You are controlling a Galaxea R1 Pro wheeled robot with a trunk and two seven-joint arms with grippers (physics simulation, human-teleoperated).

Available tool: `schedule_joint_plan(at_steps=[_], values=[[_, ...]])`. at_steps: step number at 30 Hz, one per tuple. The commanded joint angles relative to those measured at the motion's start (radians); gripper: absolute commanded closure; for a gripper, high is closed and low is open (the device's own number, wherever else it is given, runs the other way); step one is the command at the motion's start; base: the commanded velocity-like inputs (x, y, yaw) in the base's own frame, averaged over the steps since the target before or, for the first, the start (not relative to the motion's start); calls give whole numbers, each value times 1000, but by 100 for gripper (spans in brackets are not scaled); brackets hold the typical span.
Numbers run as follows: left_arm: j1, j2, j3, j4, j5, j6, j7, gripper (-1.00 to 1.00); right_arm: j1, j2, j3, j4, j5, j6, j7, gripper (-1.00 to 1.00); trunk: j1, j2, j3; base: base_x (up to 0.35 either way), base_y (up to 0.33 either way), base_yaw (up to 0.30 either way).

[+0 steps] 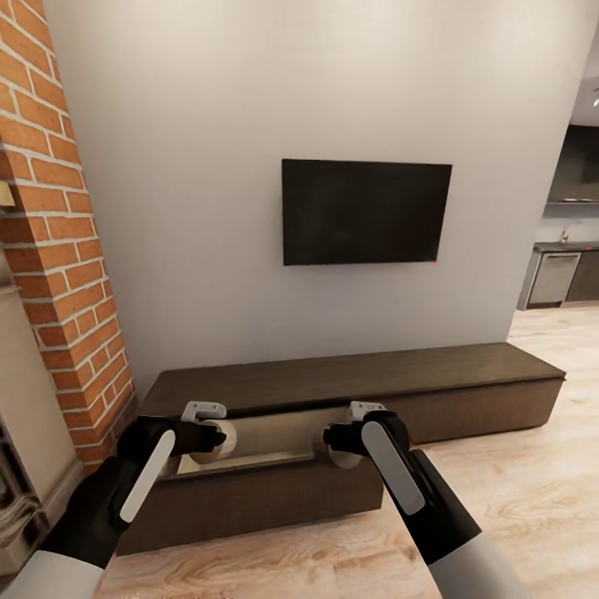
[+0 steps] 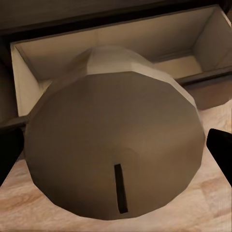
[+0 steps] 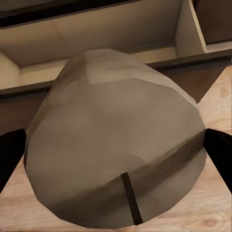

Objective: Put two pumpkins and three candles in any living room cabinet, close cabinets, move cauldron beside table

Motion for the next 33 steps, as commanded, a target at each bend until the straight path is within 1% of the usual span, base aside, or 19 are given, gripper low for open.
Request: schedule_joint_plan(at_steps=[1, 6, 14, 19, 22, 26, 30, 32, 33], values=[[-1, 1, -2, -1, 7, 3, 7, 100, -1, 0, 1, -1, -8, 1, -10, 100, 0, -1, -1, 61, -38, 213], [-1, 1, -4, -1, 7, 3, 7, 100, -1, 0, 1, -1, -8, 1, -10, 100, 0, -1, -1, 145, -92, 96], [-1, 1, -11, 1, 6, 3, 7, 100, -1, 0, 1, -1, -8, 1, -9, 100, 0, -1, -1, 161, -37, 12], [-1, 1, -12, 8, 6, 3, 7, 100, -1, 0, 1, -1, -8, 1, -9, 100, 0, -1, -1, 66, -10, 1], [-12, 1, -13, 54, 7, 3, 7, 100, -1, 0, 1, -1, -8, 1, -9, 100, 0, -1, -1, 14, -2, 0], [-61, 0, -10, 169, 7, 3, 7, 100, -2, 1, -1, 0, -8, 5, -16, 100, 0, -1, -1, 4, -1, 0], [-78, -1, -10, 209, 7, 3, 6, 100, -11, 2, -2, 10, -7, 8, -19, 100, 0, -1, -1, 1, 0, 0], [-81, -1, -10, 216, 8, 3, 6, 100, -20, 21, -2, 31, -4, 8, -22, 100, 0, -1, -1, 0, 0, 0], [-82, -3, -9, 216, 8, 3, 6, 100, -30, 37, -3, 66, 0, 6, -23, 100, 0, -1, -1, 0, 0, 0]])
